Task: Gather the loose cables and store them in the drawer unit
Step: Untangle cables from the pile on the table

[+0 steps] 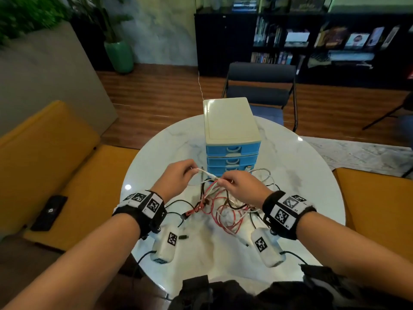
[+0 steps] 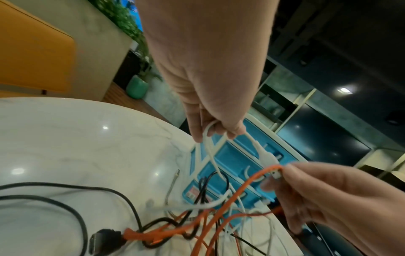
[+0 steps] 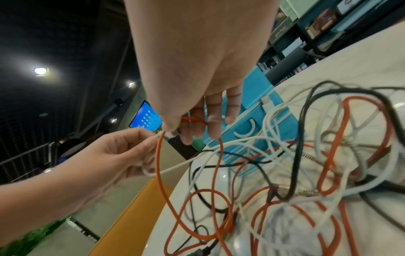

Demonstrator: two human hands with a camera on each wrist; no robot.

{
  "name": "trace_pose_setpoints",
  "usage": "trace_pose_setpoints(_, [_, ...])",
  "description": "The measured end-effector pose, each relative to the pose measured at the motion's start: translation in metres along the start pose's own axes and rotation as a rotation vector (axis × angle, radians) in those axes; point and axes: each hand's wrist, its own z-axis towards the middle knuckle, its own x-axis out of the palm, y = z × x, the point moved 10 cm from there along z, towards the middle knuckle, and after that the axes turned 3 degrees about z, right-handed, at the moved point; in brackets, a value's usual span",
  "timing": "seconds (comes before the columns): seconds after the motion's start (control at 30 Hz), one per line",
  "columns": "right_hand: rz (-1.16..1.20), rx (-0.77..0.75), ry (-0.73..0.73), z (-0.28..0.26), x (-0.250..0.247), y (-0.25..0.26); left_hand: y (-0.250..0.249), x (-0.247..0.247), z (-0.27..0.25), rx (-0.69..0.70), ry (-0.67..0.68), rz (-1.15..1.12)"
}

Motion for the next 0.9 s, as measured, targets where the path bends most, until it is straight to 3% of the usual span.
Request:
trace_pose_setpoints(0.1, [-0.114, 0.091, 0.143, -0.006, 0.012, -0.021, 0.035, -0.013, -0.006, -0.255, -0.144, -0.239])
trace_pose_setpoints(0.17, [-0.084, 0.104, 0.130, -0.007, 0.011, -0.019, 0.036, -0.010, -0.010, -0.337, -0.147, -0.444])
trace_pose_setpoints(0.33, [0.483, 0.088, -0.075, 0.015, -0.007, 0.027, -0.031, 0.017, -0.009, -0.206, 0.069, -0.678])
trace_pose_setpoints(0.5, [0.881, 0.170, -0.281, 0.029, -0.020, 0.041, -0.058, 0.040, -0.012, -0.076, 0.159, -0.591])
trace_pose_setpoints(0.63, [1.142, 0.183, -0.473, 0.023, -0.053, 0.032, -0.025, 0.062, -0.025, -0.035, 0.331, -0.240])
trace_pose_setpoints(0.73, [1.056, 0.168, -0.569, 0.018, -0.077, 0.025, 0.010, 0.074, -0.033, -0.050, 0.395, -0.050])
trace_pose_setpoints(0.83, [0.740, 0.083, -0.743, 0.007, -0.111, 0.024, 0.039, 0.088, -0.048, -0.102, 0.515, 0.111])
trace_pose_setpoints(0.9, [0.582, 0.020, -0.813, -0.003, -0.128, 0.029, 0.051, 0.085, -0.053, -0.145, 0.504, 0.106])
